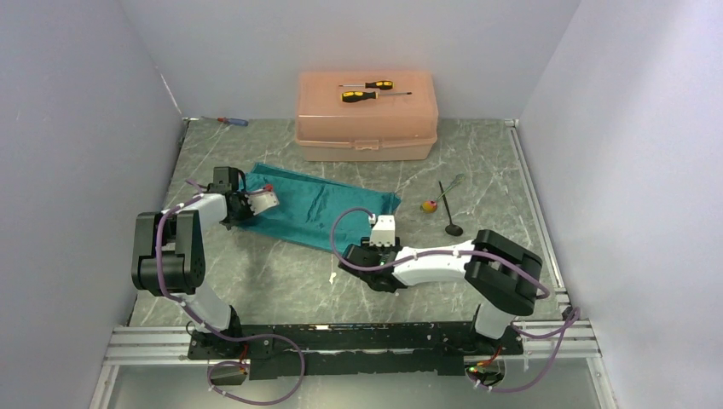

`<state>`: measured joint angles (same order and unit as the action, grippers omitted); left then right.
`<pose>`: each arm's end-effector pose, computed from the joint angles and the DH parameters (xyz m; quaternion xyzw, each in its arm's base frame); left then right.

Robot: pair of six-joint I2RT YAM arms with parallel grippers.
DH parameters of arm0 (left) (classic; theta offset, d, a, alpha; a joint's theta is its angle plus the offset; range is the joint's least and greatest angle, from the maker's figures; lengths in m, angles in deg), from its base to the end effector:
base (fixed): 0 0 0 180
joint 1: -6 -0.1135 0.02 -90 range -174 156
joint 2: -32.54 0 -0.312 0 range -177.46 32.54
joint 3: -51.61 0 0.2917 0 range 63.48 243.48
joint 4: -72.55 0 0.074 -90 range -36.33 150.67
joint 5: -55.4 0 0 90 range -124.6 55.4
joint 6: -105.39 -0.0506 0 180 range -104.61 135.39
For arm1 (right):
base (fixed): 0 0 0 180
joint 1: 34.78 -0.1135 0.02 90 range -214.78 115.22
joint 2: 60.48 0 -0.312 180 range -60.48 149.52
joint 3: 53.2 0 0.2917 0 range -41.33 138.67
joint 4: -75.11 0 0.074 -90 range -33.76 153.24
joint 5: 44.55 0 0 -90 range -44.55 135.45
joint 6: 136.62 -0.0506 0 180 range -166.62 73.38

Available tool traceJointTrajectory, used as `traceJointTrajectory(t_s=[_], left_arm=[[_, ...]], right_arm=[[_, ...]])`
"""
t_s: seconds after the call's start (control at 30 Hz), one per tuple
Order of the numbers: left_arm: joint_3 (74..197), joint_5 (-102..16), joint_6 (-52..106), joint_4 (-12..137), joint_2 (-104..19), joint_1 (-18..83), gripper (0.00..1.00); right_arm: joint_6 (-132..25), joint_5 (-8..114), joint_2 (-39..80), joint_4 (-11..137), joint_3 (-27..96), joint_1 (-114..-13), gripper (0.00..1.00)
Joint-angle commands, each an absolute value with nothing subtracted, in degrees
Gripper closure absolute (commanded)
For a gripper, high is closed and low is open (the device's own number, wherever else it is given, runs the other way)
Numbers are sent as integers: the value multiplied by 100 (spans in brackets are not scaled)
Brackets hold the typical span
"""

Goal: Fold the napkin into a case and place the utensils inside
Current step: Smooth out the rectangle-folded napkin at the center of the board.

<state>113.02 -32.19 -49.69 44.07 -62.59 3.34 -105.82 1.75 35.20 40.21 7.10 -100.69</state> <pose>0.3481 0.0183 0.1521 0.4986 0.8327 0.1508 0.1880 0.1650 0.2834 0.1510 0.0101 0.9166 -0.0280 0.3987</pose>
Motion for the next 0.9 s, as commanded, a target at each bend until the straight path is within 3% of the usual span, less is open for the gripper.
traceJointTrajectory(t_s=[0.0, 0.37, 0.67, 0.87], left_arm=[[11173, -3544, -4729, 3573, -6548, 283, 97], [11152, -3470, -4762, 3615, -6586, 283, 97], [11231, -3469, -4768, 3630, -6719, 283, 97], [11294, -3469, -4714, 3541, -6709, 283, 97]], right_arm=[[-11023, -300, 3646, 4118, 797, -9966, 49], [-11076, -779, 3330, 3902, 514, -9743, 65], [-11469, -998, 2792, 2726, 189, -9393, 66], [-10965, -734, 2057, 3226, -113, -9261, 63]])
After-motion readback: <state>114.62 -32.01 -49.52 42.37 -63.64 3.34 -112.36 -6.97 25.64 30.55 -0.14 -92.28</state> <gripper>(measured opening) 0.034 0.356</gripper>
